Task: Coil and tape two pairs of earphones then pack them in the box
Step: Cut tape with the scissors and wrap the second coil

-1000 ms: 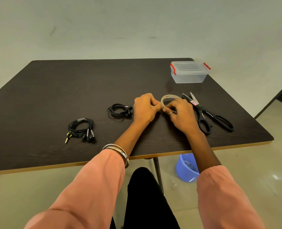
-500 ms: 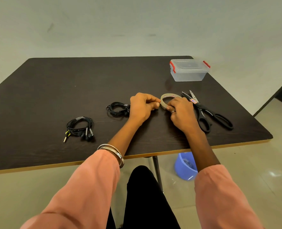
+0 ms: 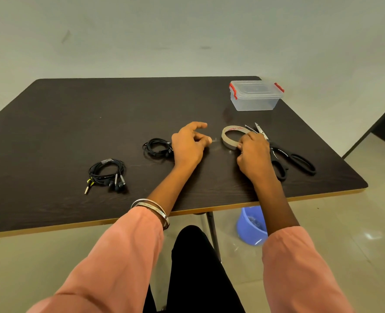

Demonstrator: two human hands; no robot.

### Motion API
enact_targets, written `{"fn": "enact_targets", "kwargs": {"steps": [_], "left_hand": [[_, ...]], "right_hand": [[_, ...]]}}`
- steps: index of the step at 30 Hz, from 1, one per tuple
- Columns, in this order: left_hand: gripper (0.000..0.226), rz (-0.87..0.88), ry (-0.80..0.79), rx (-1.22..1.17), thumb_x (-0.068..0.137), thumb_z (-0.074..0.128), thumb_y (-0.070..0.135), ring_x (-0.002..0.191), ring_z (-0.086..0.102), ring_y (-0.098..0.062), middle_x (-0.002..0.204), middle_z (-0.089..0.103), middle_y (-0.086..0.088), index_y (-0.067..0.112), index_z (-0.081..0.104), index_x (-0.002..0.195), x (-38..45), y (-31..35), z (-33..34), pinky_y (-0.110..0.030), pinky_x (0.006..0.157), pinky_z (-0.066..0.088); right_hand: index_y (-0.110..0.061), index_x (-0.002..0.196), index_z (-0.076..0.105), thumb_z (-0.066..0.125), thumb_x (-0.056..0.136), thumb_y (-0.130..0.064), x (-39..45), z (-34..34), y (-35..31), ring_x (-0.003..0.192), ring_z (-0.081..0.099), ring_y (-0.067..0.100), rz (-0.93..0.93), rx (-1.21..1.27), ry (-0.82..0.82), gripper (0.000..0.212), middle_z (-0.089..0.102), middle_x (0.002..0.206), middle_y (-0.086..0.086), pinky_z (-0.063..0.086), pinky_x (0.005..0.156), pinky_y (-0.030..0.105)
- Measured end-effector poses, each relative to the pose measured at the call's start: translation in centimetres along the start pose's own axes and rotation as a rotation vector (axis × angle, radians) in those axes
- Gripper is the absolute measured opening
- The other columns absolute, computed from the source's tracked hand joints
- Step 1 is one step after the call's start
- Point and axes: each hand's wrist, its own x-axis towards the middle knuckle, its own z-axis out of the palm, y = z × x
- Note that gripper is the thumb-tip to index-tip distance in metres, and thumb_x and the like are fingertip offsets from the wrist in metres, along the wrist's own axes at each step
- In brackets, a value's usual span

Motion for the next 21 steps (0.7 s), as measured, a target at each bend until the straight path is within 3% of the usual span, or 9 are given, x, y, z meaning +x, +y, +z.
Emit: {"fn": "enact_targets", "kwargs": {"steps": [5,8,10,14,17,21], "left_hand": [[0.035,0.012,-0.004,0.020,0.083,0.073,0.011,0.073,0.065,0.005,0.072,0.070,0.011,0.016,0.065,0.117,-0.1,0.0,0.1,-0.016,0.085,0.051],[0.030,0.016,-0.004,0.032,0.085,0.071,0.009,0.073,0.065,0.004,0.076,0.070,0.009,0.013,0.067,0.114,0.0,-0.1,0.1,-0.015,0.084,0.052],[0.028,0.010,-0.002,0.047,0.085,0.071,0.010,0.073,0.064,0.004,0.079,0.072,0.007,0.013,0.068,0.112,0.0,-0.1,0.2,-0.015,0.083,0.051],[0.025,0.010,-0.001,0.068,0.085,0.071,0.010,0.074,0.064,0.002,0.084,0.072,0.003,0.013,0.069,0.110,0.0,-0.2,0.3,-0.013,0.081,0.050],[0.023,0.024,0.001,0.096,0.085,0.070,0.010,0.072,0.061,0.004,0.083,0.069,0.007,0.014,0.069,0.108,0.0,-0.3,0.3,-0.009,0.077,0.047],[0.025,0.058,-0.051,0.138,0.089,0.065,0.008,0.081,0.062,-0.001,0.092,0.072,0.002,0.014,0.067,0.113,0.0,-0.1,0.3,-0.020,0.088,0.050]], "right_hand": [[-0.003,0.116,0.061,0.060,0.090,-0.008,-0.5,-0.8,-0.3,0.117,0.048,0.029,0.026,0.076,-0.053,0.026,0.058,0.123,0.014,0.039,0.099,0.038],[-0.008,0.127,0.057,0.062,0.090,-0.011,-1.6,-2.4,0.6,0.120,0.048,0.031,0.088,0.178,0.042,0.037,0.057,0.127,0.014,0.042,0.099,0.043],[-0.010,0.122,0.060,0.063,0.090,-0.017,-2.4,-3.8,2.1,0.116,0.049,0.035,0.192,0.098,0.113,0.033,0.059,0.122,0.015,0.042,0.093,0.046],[-0.005,0.116,0.055,0.062,0.091,-0.028,-3.4,-6.1,4.8,0.119,0.044,0.042,0.422,-0.117,-0.123,0.035,0.052,0.125,0.023,0.040,0.094,0.048],[-0.006,0.117,0.052,0.062,0.091,-0.030,-3.5,-6.9,5.2,0.117,0.047,0.042,0.377,-0.137,-0.260,0.038,0.051,0.126,0.024,0.042,0.093,0.045],[-0.009,0.108,0.050,0.067,0.088,-0.031,-2.8,-7.3,4.8,0.114,0.050,0.042,0.355,-0.126,-0.287,0.034,0.053,0.122,0.022,0.042,0.092,0.046]]}}
